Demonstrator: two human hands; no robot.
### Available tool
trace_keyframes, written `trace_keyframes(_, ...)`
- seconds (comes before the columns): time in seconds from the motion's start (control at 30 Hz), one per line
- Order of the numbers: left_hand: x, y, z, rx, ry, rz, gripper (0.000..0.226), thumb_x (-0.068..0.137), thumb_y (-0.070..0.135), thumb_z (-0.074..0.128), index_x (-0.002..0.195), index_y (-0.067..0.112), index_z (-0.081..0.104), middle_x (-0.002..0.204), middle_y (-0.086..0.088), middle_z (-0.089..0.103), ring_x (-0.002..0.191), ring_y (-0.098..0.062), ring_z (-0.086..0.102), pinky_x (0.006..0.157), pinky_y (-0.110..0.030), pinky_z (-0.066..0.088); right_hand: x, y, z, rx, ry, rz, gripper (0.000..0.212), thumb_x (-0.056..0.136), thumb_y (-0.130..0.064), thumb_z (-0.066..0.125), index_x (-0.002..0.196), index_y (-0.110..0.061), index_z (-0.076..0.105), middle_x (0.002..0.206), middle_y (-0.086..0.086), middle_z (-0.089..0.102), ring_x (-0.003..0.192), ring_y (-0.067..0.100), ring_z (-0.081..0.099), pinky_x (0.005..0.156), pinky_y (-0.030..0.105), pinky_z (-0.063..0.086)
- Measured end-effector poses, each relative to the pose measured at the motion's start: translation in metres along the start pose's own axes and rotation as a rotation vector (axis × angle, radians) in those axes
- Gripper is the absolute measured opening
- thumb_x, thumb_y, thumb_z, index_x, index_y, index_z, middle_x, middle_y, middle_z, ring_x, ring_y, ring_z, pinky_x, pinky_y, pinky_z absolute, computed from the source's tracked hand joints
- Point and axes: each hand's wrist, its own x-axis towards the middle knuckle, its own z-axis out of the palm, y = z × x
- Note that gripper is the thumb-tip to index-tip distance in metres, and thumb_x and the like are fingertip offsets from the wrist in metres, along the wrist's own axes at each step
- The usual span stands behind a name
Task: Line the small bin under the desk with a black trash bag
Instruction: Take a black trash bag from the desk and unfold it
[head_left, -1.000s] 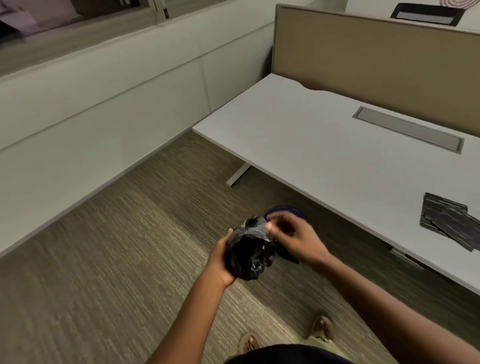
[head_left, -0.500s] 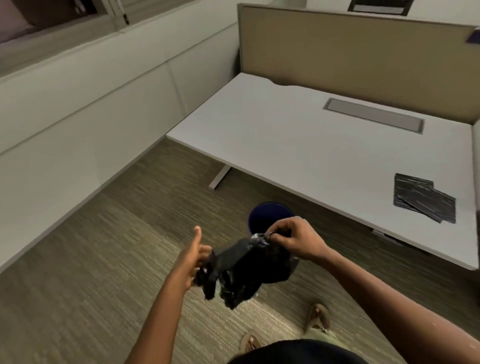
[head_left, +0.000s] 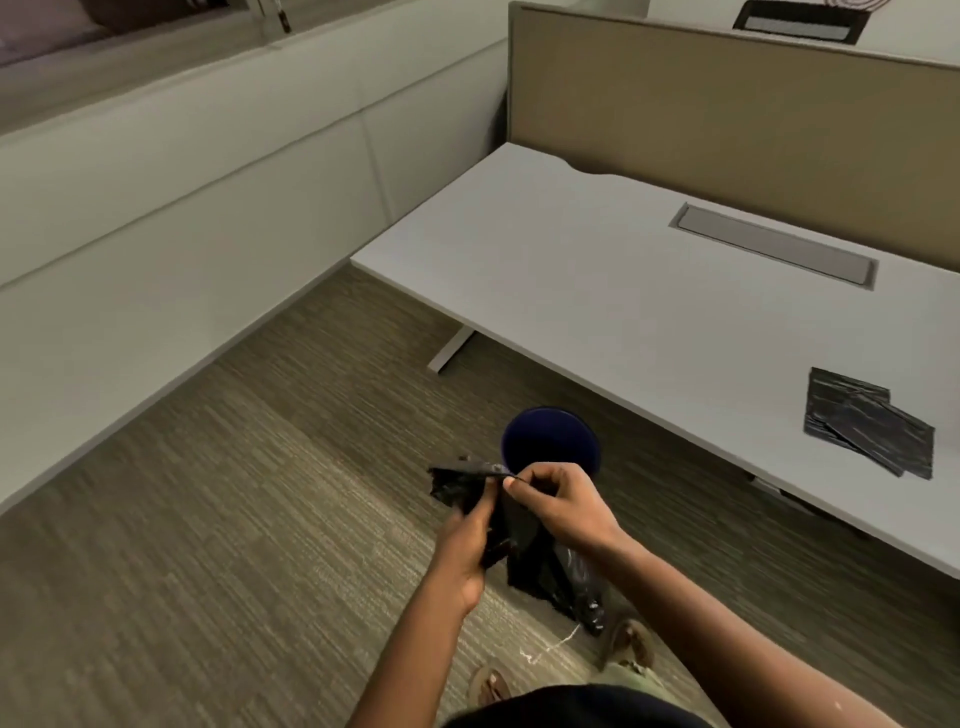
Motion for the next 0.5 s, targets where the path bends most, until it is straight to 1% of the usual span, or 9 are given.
trace_keyframes(0.07,0.009,0.003,0.0,-0.117,-0.028,-0.015,0.043,0.104,0.034,0.059,0.14,0.012,0.065,0.112,-0.011,0.082,0.101,-0.024,0.078,0.078,-0.036,0.064,-0.002,-0.002,-0.007,0.095,-0.008,0.03,0.024,0.1,-0.032,0.067,0.085,-0.016,0.078,0.081,0.005,0.078,0.073,0.017,0.074,0.068,0.029,0.058)
trace_keyframes(0.1,0.011,0.005,-0.001,-0.131,-0.046,-0.018,0.04,0.104,0.027,0.06,0.142,0.012,0.063,0.111,-0.012,0.082,0.099,-0.023,0.079,0.075,-0.034,0.063,-0.003,-0.002,-0.012,0.139,-0.014,0.046,0.027,0.1,-0.032,0.066,0.086,-0.013,0.078,0.081,0.006,0.077,0.072,0.019,0.072,0.066,0.029,0.057)
trace_keyframes(0.17,0.015,0.005,-0.005,-0.112,-0.078,-0.008,0.039,0.101,0.01,0.064,0.14,0.018,0.063,0.112,-0.012,0.082,0.101,-0.026,0.079,0.076,-0.035,0.062,-0.004,0.0,-0.021,0.232,-0.014,0.082,0.033,0.101,-0.032,0.066,0.088,-0.003,0.075,0.082,0.011,0.074,0.07,0.021,0.067,0.063,0.028,0.053)
trace_keyframes(0.2,0.017,0.004,-0.007,-0.097,-0.09,0.004,0.042,0.099,0.004,0.066,0.138,0.021,0.063,0.114,-0.013,0.082,0.104,-0.027,0.078,0.08,-0.037,0.062,-0.004,0.001,-0.026,0.275,0.008,0.101,0.034,0.101,-0.031,0.065,0.086,-0.002,0.074,0.081,0.013,0.072,0.068,0.021,0.065,0.061,0.027,0.051)
trace_keyframes(0.27,0.022,0.005,-0.009,-0.047,-0.075,0.042,0.046,0.094,0.001,0.071,0.136,0.021,0.064,0.116,-0.011,0.082,0.108,-0.026,0.078,0.087,-0.037,0.06,-0.004,0.005,-0.035,0.337,0.118,0.129,0.031,0.101,-0.029,0.065,0.08,-0.009,0.074,0.075,0.011,0.068,0.062,0.018,0.061,0.056,0.025,0.049)
trace_keyframes(0.37,0.027,0.004,-0.018,0.126,0.018,0.12,0.054,0.094,-0.001,0.071,0.144,0.016,0.059,0.123,-0.011,0.079,0.115,-0.024,0.074,0.093,-0.035,0.058,-0.003,0.018,-0.051,0.341,0.36,0.154,0.032,0.103,-0.026,0.062,0.076,-0.015,0.077,0.069,0.002,0.072,0.061,0.015,0.068,0.056,0.026,0.055)
trace_keyframes(0.43,0.026,0.002,-0.028,0.211,0.069,0.147,0.066,0.095,-0.002,0.07,0.154,0.016,0.047,0.141,-0.014,0.069,0.129,-0.025,0.066,0.109,-0.043,0.054,-0.003,0.028,-0.062,0.32,0.488,0.166,0.029,0.104,-0.025,0.06,0.084,-0.015,0.078,0.071,-0.001,0.075,0.06,0.009,0.069,0.055,0.026,0.056)
trace_keyframes(0.47,0.024,0.001,-0.034,0.233,0.084,0.158,0.075,0.095,-0.002,0.07,0.159,0.019,0.039,0.15,-0.014,0.061,0.137,-0.027,0.06,0.116,-0.049,0.049,-0.003,0.033,-0.066,0.312,0.532,0.174,0.026,0.104,-0.024,0.06,0.089,-0.013,0.078,0.075,0.001,0.077,0.061,0.009,0.069,0.056,0.027,0.056)
trace_keyframes(0.5,0.022,0.002,-0.039,0.251,0.088,0.178,0.083,0.094,-0.002,0.069,0.162,0.028,0.032,0.157,-0.014,0.053,0.143,-0.029,0.055,0.119,-0.051,0.045,-0.003,0.037,-0.07,0.304,0.57,0.188,0.022,0.104,-0.022,0.06,0.095,-0.013,0.077,0.082,0.006,0.078,0.063,0.012,0.069,0.058,0.029,0.055)
